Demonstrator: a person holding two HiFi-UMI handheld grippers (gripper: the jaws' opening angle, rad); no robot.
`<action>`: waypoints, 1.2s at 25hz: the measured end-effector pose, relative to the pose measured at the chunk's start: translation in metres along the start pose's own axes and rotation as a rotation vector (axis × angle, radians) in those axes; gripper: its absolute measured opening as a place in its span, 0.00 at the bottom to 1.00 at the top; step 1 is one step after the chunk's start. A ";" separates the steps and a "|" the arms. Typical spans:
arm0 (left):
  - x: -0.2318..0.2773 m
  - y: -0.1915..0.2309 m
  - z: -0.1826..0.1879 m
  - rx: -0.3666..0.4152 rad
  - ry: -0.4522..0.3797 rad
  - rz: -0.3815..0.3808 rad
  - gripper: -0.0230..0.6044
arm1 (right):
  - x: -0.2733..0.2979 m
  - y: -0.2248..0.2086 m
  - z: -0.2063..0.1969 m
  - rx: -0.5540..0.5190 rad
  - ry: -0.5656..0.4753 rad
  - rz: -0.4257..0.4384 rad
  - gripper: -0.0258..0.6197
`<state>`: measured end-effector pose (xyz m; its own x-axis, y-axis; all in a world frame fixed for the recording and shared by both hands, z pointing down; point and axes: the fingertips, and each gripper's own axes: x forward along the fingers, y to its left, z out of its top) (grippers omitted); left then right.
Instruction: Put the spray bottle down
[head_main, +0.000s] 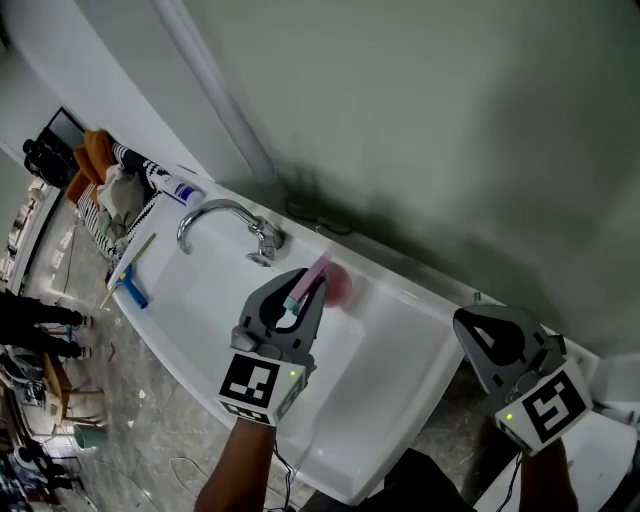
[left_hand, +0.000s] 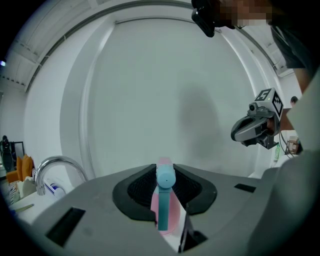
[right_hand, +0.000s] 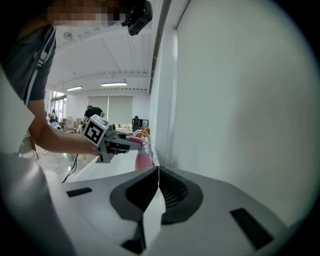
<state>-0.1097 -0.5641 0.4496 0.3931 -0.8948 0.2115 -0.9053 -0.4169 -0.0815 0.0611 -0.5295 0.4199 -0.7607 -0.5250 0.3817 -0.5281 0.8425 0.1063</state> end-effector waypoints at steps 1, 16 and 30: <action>0.003 0.001 -0.004 -0.003 0.003 0.000 0.17 | 0.000 0.000 -0.003 0.004 0.008 -0.001 0.05; 0.032 0.018 -0.049 -0.043 0.039 0.006 0.17 | 0.017 0.001 -0.027 0.044 0.071 -0.009 0.05; 0.044 0.025 -0.057 -0.038 0.018 -0.014 0.17 | 0.026 0.000 -0.033 0.069 0.092 -0.013 0.05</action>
<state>-0.1247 -0.6051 0.5128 0.4032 -0.8857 0.2302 -0.9052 -0.4229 -0.0416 0.0536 -0.5391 0.4604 -0.7175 -0.5201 0.4633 -0.5652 0.8235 0.0492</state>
